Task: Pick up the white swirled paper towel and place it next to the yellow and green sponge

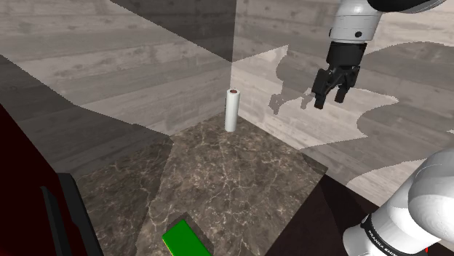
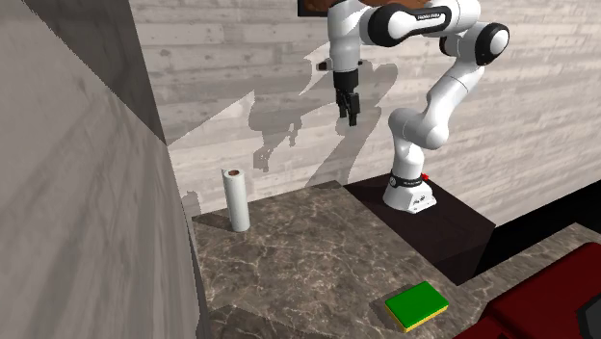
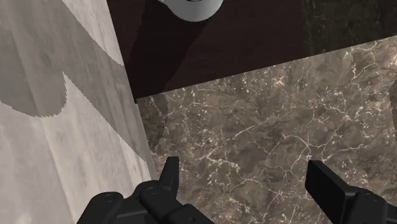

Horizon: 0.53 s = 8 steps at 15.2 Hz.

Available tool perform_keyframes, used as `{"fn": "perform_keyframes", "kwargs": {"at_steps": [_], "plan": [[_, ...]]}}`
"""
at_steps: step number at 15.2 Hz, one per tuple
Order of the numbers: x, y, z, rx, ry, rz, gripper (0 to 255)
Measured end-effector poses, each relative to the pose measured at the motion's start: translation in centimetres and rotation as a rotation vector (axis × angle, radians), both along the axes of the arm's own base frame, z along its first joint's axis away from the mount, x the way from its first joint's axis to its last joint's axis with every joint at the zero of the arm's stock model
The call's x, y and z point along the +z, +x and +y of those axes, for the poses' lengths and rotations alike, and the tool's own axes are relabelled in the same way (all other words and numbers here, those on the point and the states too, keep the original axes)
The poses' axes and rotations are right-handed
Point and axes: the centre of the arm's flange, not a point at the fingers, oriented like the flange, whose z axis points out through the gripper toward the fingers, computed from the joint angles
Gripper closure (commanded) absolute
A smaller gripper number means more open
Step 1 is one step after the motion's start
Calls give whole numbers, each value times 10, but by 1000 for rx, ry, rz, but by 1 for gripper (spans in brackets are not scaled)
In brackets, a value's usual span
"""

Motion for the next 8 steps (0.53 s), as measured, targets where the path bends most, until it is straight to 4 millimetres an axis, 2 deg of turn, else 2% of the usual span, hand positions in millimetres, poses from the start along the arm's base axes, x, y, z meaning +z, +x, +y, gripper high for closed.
{"fn": "perform_keyframes", "kwargs": {"at_steps": [2,8], "plan": [[-1,6,1,-1,0,-1,0],[-20,70,3,-7,2,-17,0]]}}
